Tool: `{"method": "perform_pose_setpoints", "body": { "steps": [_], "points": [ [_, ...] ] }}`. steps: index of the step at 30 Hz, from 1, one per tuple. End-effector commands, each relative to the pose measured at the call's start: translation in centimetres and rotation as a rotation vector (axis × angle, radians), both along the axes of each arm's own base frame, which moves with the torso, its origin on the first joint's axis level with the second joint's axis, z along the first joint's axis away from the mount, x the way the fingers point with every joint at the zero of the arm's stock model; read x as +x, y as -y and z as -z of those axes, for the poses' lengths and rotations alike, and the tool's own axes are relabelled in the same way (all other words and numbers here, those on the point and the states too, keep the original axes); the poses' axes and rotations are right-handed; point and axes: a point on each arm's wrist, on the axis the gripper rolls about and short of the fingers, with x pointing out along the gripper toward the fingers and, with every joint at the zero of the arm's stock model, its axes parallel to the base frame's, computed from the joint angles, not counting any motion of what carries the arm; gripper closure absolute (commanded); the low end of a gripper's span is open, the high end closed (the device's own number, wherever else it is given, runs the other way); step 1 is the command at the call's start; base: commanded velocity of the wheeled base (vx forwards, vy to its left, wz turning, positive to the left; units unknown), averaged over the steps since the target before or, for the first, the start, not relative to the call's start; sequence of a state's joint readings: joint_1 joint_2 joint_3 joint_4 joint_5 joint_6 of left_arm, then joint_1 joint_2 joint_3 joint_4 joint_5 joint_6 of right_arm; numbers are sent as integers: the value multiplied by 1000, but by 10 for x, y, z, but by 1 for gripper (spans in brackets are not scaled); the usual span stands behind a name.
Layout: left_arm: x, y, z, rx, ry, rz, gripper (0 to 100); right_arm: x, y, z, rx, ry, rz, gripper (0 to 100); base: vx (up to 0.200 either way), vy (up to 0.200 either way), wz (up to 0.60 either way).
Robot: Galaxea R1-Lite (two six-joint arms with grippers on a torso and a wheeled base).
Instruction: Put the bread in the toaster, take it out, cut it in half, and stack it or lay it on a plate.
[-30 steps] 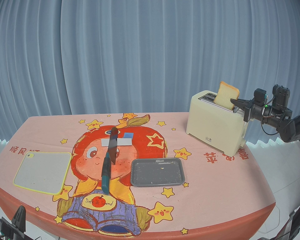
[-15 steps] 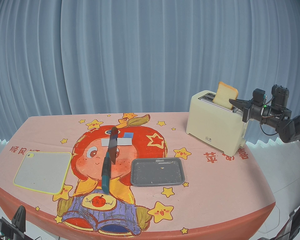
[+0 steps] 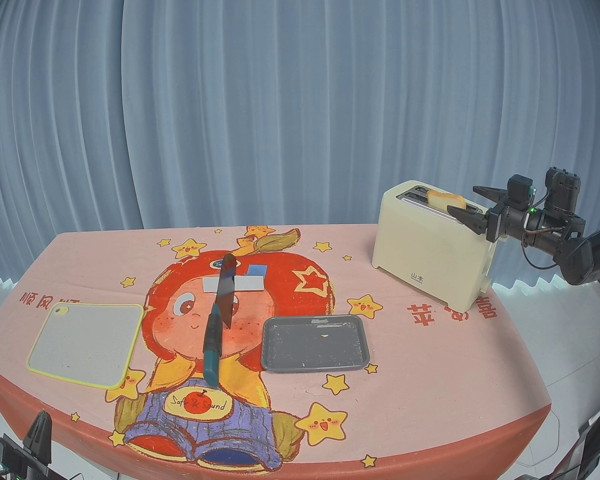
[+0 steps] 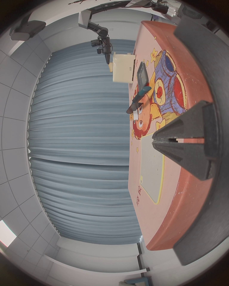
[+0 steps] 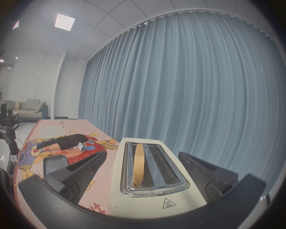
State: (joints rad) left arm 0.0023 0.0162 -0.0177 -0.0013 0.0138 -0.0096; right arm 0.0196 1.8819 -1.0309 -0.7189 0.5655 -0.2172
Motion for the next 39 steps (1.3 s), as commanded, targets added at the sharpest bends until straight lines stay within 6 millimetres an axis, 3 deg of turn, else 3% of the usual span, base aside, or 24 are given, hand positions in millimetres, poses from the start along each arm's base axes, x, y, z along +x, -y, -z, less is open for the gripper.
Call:
{"method": "perform_pose_setpoints", "body": {
  "steps": [1, 6, 9, 17, 21, 28, 29, 32, 39],
  "points": [
    [0, 0, 5, 0, -1, -1, 100, -7, 1, -14, 4, 38, 3, 0, 0, 0, 0],
    [0, 0, 5, 0, -1, -1, 100, -25, -6, -33, 90, 30, 15, 0, 0, 0, 0],
    [0, 0, 5, -1, -1, -1, 100, -51, -15, -45, 198, -7, 78, 0, 0, 0, 0],
    [0, 0, 5, -1, -1, -1, 100, -104, -12, -43, 276, -62, 131, 0, 0, 0, 0],
    [0, 0, 5, -1, -1, 1, 100, -118, -10, -30, 295, -114, 160, 0, 0, 0, 0],
    [0, 0, 5, -1, -1, -1, 100, -121, -3, -19, 329, -164, 250, 0, 0, 0, 0],
    [0, 0, 5, 0, -1, 2, 100, -122, -2, -4, 368, -240, 270, 0, 0, 0, 0],
    [0, 0, 5, -1, -1, 2, 100, -120, -5, 7, 361, -281, 274, 0, 0, 0, 0],
    [0, 0, 5, -1, -1, 1, 100, -123, -3, 16, 340, -308, 307, 0, 0, 0, 0]
  ]
}}
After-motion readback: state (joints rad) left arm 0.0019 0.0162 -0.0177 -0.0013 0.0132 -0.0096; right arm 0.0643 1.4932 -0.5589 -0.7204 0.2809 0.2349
